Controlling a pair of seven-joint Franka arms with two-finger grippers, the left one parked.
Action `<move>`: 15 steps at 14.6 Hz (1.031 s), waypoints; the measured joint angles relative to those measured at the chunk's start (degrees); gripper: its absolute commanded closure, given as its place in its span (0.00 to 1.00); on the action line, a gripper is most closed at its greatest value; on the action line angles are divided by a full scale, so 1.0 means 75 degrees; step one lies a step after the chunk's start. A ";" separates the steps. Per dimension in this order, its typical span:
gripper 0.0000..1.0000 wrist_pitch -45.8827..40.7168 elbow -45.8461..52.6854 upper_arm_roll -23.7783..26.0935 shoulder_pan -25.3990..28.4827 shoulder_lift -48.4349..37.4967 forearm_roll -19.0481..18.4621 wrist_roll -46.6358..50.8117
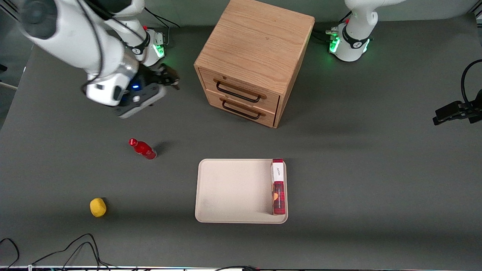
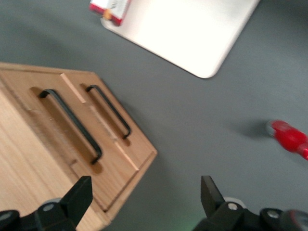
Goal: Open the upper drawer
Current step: 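Move the right gripper toward the upper drawer's black handle, then hook the right gripper onto the upper drawer's black bar handle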
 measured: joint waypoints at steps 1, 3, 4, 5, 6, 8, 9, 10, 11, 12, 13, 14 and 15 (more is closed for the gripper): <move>0.00 0.0144 -0.0002 0.0282 0.0038 0.0140 0.0000 -0.0128; 0.00 0.0401 -0.0009 0.0766 0.0103 0.0393 -0.0099 -0.0660; 0.00 0.0466 -0.0011 0.0949 0.0168 0.0505 -0.0224 -0.0843; 0.00 0.0560 -0.0015 0.1063 0.0267 0.0608 -0.0326 -0.0952; 0.00 0.0645 -0.0021 0.1136 0.0418 0.0724 -0.0409 -0.1063; 0.00 0.0793 -0.0031 0.1196 0.0751 0.0991 -0.0633 -0.1280; 0.00 0.0917 -0.0038 0.1202 0.0886 0.1143 -0.0784 -0.1473; 0.00 0.1060 -0.0045 0.1205 0.0973 0.1303 -0.0984 -0.1715; 0.00 0.1187 -0.0054 0.1204 0.1002 0.1453 -0.1157 -0.1944; 0.00 0.1286 -0.0061 0.1199 0.0999 0.1592 -0.1252 -0.2134; 0.00 0.1358 -0.0061 0.1190 0.0995 0.1710 -0.1309 -0.2261; 0.00 0.1436 -0.0061 0.1188 0.0993 0.1802 -0.1338 -0.2327; 0.00 0.1482 -0.0061 0.1190 0.0997 0.1874 -0.1347 -0.2390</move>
